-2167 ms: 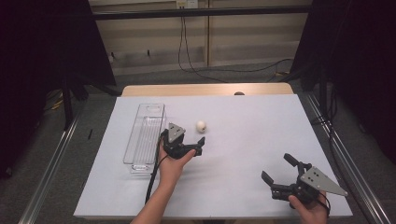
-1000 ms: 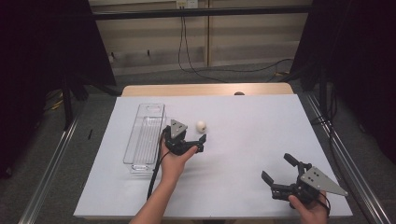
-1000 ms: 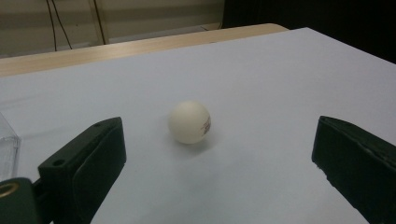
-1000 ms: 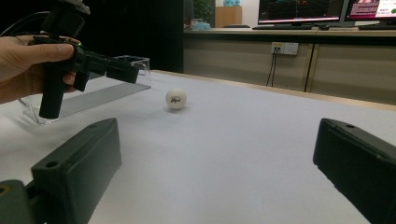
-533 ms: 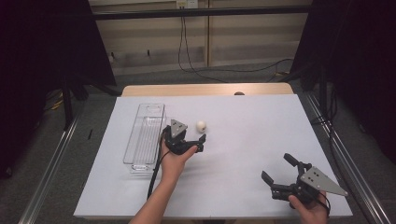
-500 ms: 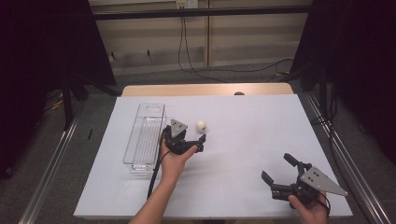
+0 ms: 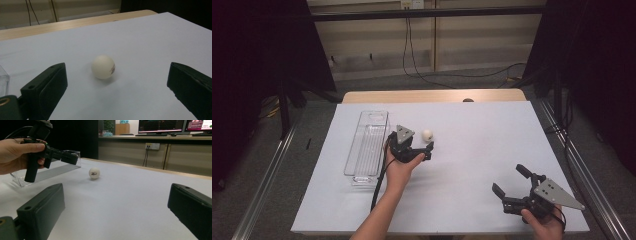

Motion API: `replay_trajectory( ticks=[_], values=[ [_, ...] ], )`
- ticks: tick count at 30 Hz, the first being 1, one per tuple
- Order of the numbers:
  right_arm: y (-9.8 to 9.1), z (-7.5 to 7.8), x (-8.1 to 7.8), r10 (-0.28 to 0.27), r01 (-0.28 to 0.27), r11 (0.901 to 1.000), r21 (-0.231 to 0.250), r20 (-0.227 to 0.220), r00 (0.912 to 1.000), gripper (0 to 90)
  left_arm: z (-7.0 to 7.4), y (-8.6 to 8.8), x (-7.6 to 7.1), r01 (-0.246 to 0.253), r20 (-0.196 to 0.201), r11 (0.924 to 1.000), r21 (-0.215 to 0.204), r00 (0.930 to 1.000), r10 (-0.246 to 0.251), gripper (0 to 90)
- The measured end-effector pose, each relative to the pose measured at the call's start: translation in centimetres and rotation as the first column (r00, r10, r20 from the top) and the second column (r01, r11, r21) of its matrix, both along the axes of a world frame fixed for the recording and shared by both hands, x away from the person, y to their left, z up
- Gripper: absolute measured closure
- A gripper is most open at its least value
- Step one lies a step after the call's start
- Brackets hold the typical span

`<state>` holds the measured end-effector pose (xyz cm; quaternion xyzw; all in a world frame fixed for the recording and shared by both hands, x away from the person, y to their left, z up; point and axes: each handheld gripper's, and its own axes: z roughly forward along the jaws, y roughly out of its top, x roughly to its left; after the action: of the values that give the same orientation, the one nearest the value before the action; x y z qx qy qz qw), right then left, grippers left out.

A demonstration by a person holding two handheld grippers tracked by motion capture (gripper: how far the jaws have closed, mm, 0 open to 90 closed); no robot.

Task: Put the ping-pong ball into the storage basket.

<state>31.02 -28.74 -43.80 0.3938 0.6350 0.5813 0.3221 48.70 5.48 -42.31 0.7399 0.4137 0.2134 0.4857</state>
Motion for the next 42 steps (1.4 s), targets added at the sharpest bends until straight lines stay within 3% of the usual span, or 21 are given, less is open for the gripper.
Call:
replay_trajectory(
  ticks=[19,42],
  values=[
    [0.0,0.0,0.0,0.002,-0.002,1.0000,0.001,-0.002,1.0000,0.6,-0.2,-0.1,0.5,-0.007,-0.005,1.0000,-0.006,1.0000,0.007,3.1],
    [0.0,0.0,0.0,0.001,-0.001,1.0000,0.000,-0.001,1.0000,0.5,0.0,-0.4,1.2,-0.013,-0.022,0.9995,0.027,0.9996,0.014,3.1]
  ],
)
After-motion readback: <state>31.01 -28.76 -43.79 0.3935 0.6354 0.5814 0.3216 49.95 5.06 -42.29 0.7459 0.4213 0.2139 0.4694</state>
